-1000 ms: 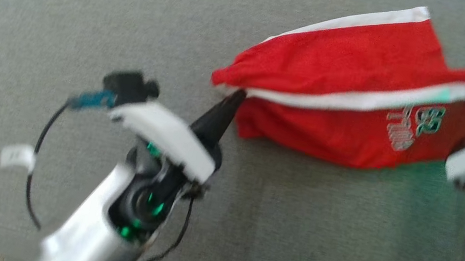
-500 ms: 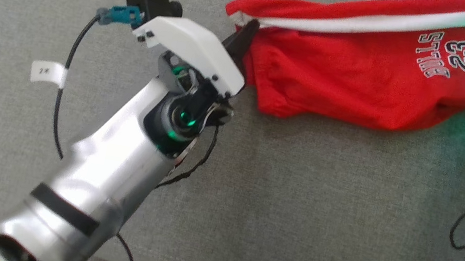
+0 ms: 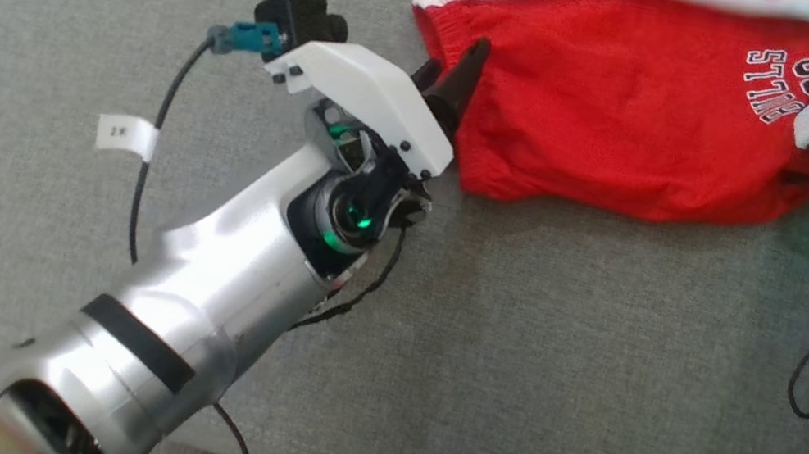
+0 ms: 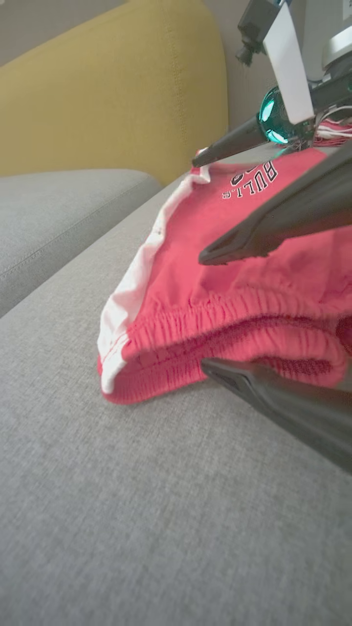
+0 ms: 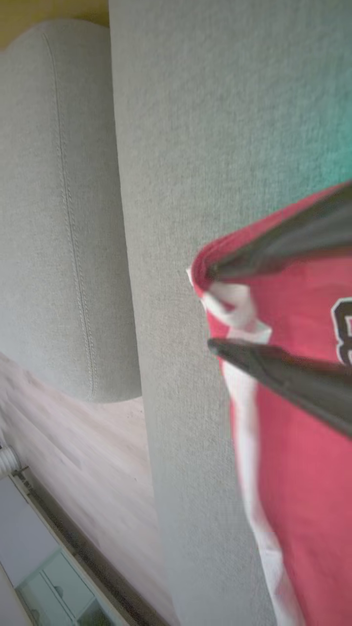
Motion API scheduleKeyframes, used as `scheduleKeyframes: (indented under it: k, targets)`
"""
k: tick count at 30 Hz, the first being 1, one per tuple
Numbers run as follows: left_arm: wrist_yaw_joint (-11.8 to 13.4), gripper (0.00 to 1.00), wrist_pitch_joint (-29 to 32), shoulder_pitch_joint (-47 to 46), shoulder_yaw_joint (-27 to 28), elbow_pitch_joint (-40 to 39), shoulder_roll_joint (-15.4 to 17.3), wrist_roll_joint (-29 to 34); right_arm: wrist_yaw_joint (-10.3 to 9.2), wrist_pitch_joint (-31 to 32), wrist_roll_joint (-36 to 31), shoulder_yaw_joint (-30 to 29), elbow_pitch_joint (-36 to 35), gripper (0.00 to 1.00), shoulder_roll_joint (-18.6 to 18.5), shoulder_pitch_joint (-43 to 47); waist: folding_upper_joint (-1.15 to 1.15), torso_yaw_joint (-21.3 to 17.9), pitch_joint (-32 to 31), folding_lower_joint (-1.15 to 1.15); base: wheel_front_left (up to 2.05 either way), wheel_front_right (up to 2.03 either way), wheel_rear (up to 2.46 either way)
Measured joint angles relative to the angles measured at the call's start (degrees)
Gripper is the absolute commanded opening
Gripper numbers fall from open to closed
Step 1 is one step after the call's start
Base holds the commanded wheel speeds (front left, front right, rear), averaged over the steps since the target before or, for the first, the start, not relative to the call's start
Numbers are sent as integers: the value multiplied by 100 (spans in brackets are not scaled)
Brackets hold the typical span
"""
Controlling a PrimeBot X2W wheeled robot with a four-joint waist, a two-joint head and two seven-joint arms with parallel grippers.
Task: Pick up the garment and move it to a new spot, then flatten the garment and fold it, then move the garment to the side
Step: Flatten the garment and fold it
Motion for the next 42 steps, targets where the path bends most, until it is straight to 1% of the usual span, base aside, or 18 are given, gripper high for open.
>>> scheduleKeyframes:
  k: [2,7,9,11,12,14,16,19,21,22,23,27,28,29,30,32,35,42]
  targets:
    - [-32,100,-132,2,-98,4,-3,-67,0,-125,126,151,56,100,-70,-1,0,32,-25,-1,0,0,0]
    - [-141,100,-508,97,-279,-109,-2,-41,0,-347,408,370,36,100,-453,16,0,86,-94,-1,0,0,0]
    - [-190,100,-655,220,-313,-227,32,121,0,-326,446,519,-33,100,-587,50,0,95,-88,-1,0,0,0]
    - [-225,100,-791,355,-376,-377,119,404,0,-170,467,703,-67,100,-670,117,0,91,-91,0,0,0,0]
    - [-207,100,-836,418,-397,-470,190,637,0,-89,475,762,-85,100,-692,185,0,92,-100,0,0,0,0]
    - [-67,100,-869,567,-302,-733,352,1179,0,70,519,790,-104,100,-751,338,0,112,-111,-1,0,0,0]
    - [81,100,-875,832,194,-1158,442,1998,0,205,514,766,-81,100,-836,448,0,158,-102,-1,0,0,0]
    - [277,100,-877,1313,578,-1790,509,3334,0,447,434,625,22,100,-898,518,0,251,-120,-1,0,0,0]
    - [287,100,-894,1794,755,-2136,477,3816,0,590,338,534,48,100,-909,519,0,321,-137,-1,0,0,0]
    - [277,100,-901,2264,856,-2337,452,4264,0,749,332,441,75,100,-909,514,0,389,-163,-1,0,0,0]
    - [276,100,-902,2452,916,-2430,444,4432,0,826,334,409,92,100,-910,513,0,423,-178,-1,0,0,0]
    - [164,100,-912,2808,1098,-2625,413,5179,-1,1168,628,354,116,100,-879,512,0,541,-257,-1,0,0,0]
    - [93,100,-912,2837,1138,-2626,404,5313,-1,1270,699,409,109,95,-869,521,0,560,-288,-1,0,0,0]
    - [57,100,-912,2878,1223,-2629,380,5405,-1,1347,771,458,93,37,-855,537,0,574,-321,-1,0,0,0]
    - [16,100,-913,2934,1296,-2638,364,5497,-1,1399,837,491,70,0,-845,559,0,583,-355,-1,0,0,0]
    - [-85,100,-913,3088,1428,-2622,349,5627,-1,1471,975,584,18,0,-811,660,0,592,-427,-1,0,0,0]
    - [-163,100,-913,3248,1552,-2581,343,5738,-1,1477,1148,586,-46,0,-751,811,0,588,-505,-1,0,0,0]
    - [-510,100,-912,3639,2119,-2319,334,5993,-1,1263,1561,83,-44,0,-725,1300,0,461,-863,-1,0,0,0]
